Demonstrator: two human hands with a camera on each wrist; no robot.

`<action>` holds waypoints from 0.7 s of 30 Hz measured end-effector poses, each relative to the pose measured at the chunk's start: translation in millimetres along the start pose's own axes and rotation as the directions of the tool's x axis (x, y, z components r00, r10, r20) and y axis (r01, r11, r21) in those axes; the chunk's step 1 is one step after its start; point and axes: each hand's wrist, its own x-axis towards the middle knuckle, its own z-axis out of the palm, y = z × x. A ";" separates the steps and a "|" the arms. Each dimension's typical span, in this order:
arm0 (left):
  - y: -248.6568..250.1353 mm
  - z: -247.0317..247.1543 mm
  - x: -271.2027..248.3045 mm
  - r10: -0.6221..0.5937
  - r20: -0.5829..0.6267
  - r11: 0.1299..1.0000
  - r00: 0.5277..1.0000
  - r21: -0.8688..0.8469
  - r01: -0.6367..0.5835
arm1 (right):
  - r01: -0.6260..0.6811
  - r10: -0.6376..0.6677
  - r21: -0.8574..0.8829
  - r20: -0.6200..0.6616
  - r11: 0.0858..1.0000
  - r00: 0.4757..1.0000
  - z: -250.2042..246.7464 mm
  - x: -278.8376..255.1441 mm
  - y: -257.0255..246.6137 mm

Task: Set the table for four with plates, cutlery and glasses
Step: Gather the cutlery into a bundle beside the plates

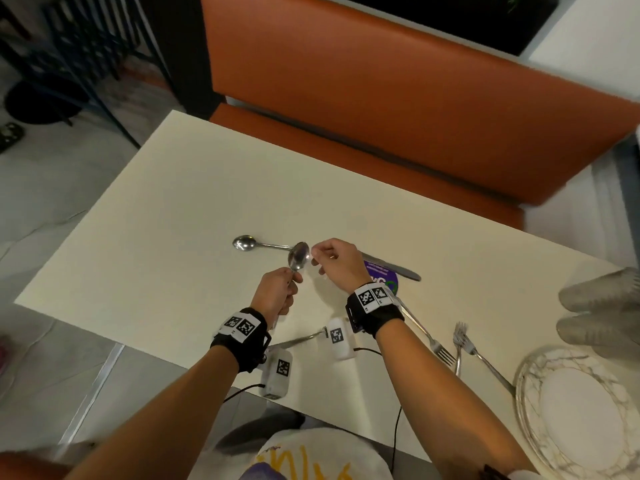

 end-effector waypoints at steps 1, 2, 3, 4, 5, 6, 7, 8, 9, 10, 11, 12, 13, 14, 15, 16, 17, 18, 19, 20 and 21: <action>-0.3 -10.1 1.9 0.000 -0.032 1.000 1.000 -0.019 0.000 | 0.014 -0.013 -0.024 0.021 1.000 1.000 9.0 7.5 -2.8; -0.7 -21.3 4.4 -0.002 -0.068 0.999 0.998 -0.043 -0.001 | 0.031 -0.029 -0.057 0.045 0.998 0.999 19.7 16.3 -5.7; -1.2 -30.5 6.6 -0.004 -0.100 0.998 0.995 -0.065 -0.003 | 0.054 -0.048 -0.087 0.064 0.995 0.997 28.8 24.4 -8.2; -1.8 -41.2 9.0 -0.010 -0.138 0.996 0.990 -0.091 -0.003 | 0.077 -0.066 -0.128 0.093 0.989 0.994 40.3 33.8 -10.6; -2.1 -49.4 10.2 -0.015 -0.168 0.994 0.986 -0.112 -0.004 | 0.105 -0.085 -0.179 0.117 0.978 0.990 49.4 41.5 -12.0; -2.6 -57.5 11.7 -0.021 -0.198 0.991 0.980 -0.132 -0.006 | 0.139 -0.107 -0.240 0.142 0.961 0.984 59.0 49.5 -12.9; -3.2 -65.8 13.6 -0.029 -0.228 0.988 0.973 -0.156 -0.007 | 0.176 -0.129 -0.302 0.170 0.937 0.977 69.4 58.0 -14.1; -3.5 -72.2 14.3 -0.034 -0.252 0.984 0.967 -0.177 -0.011 | 0.213 -0.152 -0.359 0.191 0.909 0.970 77.5 65.5 -14.7; -4.8 -79.5 14.6 -0.039 -0.277 0.980 0.960 -0.198 -0.017 | 0.251 -0.172 -0.415 0.218 0.875 0.961 87.6 72.8 -14.5; -5.3 -84.5 14.4 -0.036 -0.294 0.977 0.955 -0.213 -0.028 | 0.283 -0.189 -0.470 0.237 0.836 0.953 95.0 78.8 -13.9; -6.0 -89.2 14.5 -0.034 -0.309 0.974 0.950 -0.225 -0.038 | 0.310 -0.199 -0.524 0.259 0.793 0.945 101.9 83.6 -13.9; -7.5 -94.0 14.6 -0.038 -0.324 0.971 0.945 -0.236 -0.042 | 0.332 -0.202 -0.573 0.280 0.749 0.939 109.4 88.8 -12.9; -7.8 -96.8 14.4 -0.041 -0.334 0.971 0.942 -0.236 -0.041 | 0.346 -0.204 -0.611 0.292 0.712 0.934 113.4 93.1 -11.7; -9.3 -99.7 14.5 -0.046 -0.345 0.972 0.938 -0.233 -0.038 | 0.356 -0.204 -0.634 0.302 0.686 0.931 118.0 96.2 -9.5; -9.8 -100.7 15.1 -0.048 -0.350 0.972 0.936 -0.230 -0.036 | 0.364 -0.209 -0.648 0.306 0.669 0.929 119.8 98.2 -7.9; -10.7 -101.4 15.8 -0.050 -0.355 0.972 0.934 -0.231 -0.035 | 0.370 -0.217 -0.650 0.306 0.664 0.927 121.4 99.1 -5.5; -11.3 -101.4 16.3 -0.053 -0.358 0.972 0.932 -0.233 -0.034 | 0.372 -0.221 -0.648 0.305 0.664 0.926 122.0 98.5 -3.6; -11.5 -100.1 17.1 -0.053 -0.361 0.971 0.931 -0.236 -0.036 | 0.373 -0.223 -0.650 0.304 0.662 0.926 121.2 96.8 -1.9; -11.8 -97.3 18.5 -0.050 -0.363 0.970 0.930 -0.241 -0.041 | 0.372 -0.223 -0.655 0.303 0.657 0.927 118.6 94.3 0.0; -12.0 -95.1 19.3 -0.049 -0.369 0.968 0.928 -0.248 -0.047 | 0.366 -0.220 -0.660 0.297 0.657 0.929 116.3 92.1 2.0; -11.7 -91.8 20.3 -0.044 -0.375 0.966 0.926 -0.253 -0.057 | 0.343 -0.212 -0.654 0.273 0.674 0.938 111.4 89.5 3.0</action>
